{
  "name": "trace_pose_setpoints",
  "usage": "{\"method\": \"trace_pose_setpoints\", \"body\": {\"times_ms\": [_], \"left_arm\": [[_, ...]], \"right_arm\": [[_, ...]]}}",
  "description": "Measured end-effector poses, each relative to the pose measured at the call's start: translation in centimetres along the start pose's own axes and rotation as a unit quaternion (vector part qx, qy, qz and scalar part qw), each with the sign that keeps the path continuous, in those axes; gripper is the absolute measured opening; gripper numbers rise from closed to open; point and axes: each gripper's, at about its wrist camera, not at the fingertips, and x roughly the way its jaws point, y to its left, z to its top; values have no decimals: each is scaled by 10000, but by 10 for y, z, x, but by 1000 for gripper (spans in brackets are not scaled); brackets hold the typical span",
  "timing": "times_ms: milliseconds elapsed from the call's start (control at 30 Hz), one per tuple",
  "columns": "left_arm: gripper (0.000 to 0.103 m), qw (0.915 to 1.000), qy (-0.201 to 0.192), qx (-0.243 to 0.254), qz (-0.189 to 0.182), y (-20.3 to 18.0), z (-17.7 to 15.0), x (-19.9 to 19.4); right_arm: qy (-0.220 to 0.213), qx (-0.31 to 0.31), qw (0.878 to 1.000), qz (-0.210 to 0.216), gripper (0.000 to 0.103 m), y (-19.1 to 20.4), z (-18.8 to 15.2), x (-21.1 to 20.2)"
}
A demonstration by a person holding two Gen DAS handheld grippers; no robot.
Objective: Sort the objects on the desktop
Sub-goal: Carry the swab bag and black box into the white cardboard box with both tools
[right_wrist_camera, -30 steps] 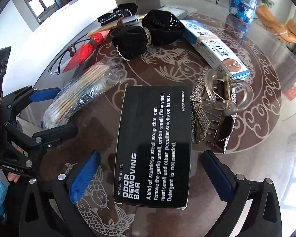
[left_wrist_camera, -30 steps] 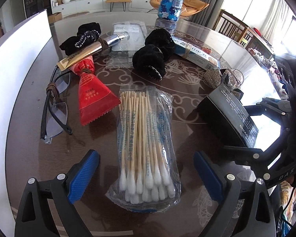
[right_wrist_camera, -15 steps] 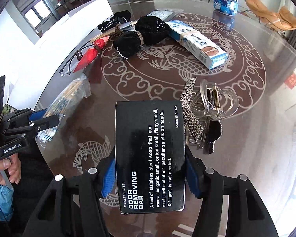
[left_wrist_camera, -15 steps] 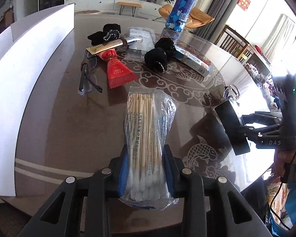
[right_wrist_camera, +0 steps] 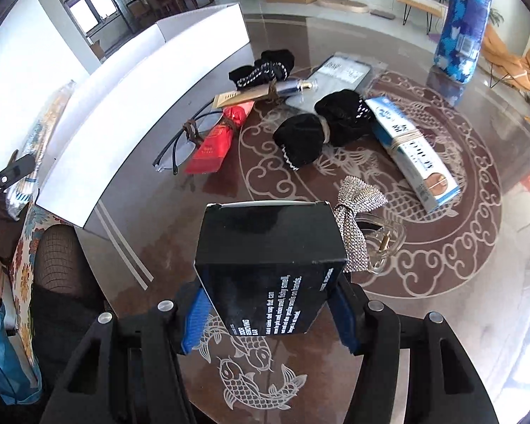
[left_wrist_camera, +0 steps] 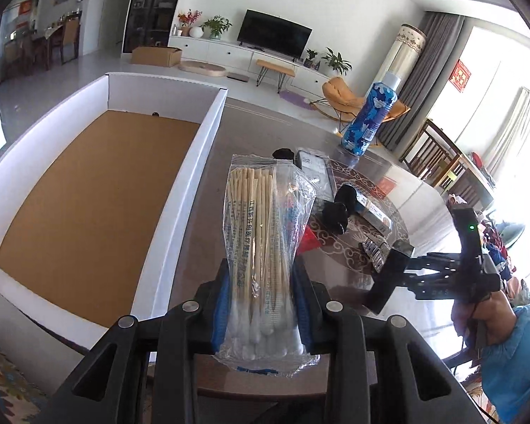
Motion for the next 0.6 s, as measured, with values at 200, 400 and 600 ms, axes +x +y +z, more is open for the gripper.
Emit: {"method": "trace_pose_setpoints", "body": {"times_ms": [200, 400, 600], "left_arm": [[32, 9999, -87, 49, -130, -10, -8, -11], [32, 9998, -113, 74, -114, -14, -13, -14], [32, 9998, -34, 37, -200, -17, -15, -4]], "right_arm": [[-61, -23, 9998, 175, 69, 12, 15, 37], [212, -263, 9994, 48, 89, 13, 10, 46], [401, -588, 9974, -145, 93, 27, 18, 60]]}}
